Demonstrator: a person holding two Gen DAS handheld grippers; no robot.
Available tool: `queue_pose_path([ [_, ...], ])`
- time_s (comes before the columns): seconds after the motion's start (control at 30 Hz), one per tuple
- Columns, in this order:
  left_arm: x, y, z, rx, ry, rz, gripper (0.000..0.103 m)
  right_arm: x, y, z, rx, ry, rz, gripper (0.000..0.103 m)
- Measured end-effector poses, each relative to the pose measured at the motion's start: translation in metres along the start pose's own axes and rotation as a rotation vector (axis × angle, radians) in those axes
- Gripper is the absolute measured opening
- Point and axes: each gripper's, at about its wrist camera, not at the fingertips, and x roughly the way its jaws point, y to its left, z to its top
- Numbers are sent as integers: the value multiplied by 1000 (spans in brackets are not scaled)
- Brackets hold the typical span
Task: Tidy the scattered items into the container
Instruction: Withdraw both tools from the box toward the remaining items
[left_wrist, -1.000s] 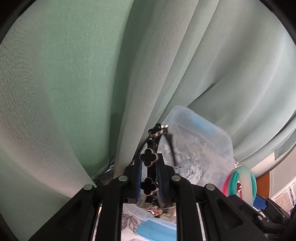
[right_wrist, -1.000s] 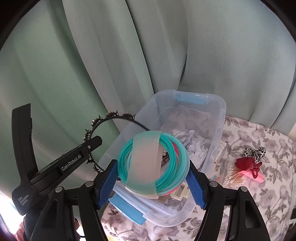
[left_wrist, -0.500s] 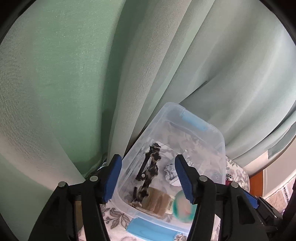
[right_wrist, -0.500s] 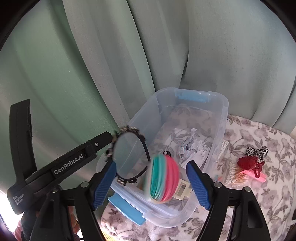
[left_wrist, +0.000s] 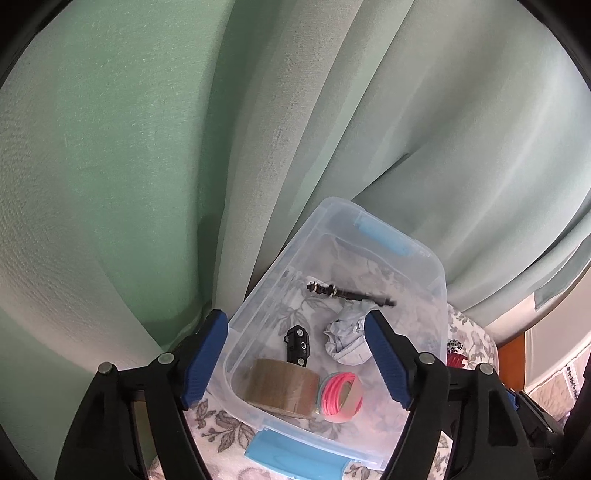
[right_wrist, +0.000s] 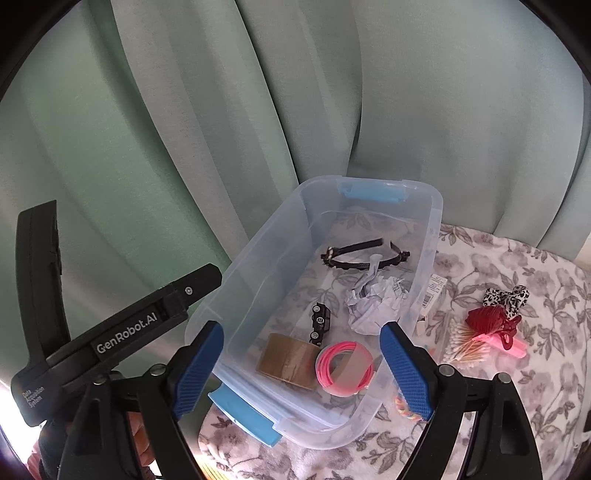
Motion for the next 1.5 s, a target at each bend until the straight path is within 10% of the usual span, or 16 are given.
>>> queue_pose_path([
  [0.33, -5, -6, 0, 8, -10, 8, 82, -12, -9, -1, 21, -25, -5, 103],
  [1.5, -40, -116, -34, 259, -95, -70, 103, -95, -107, -47, 245, -175, -62, 103],
])
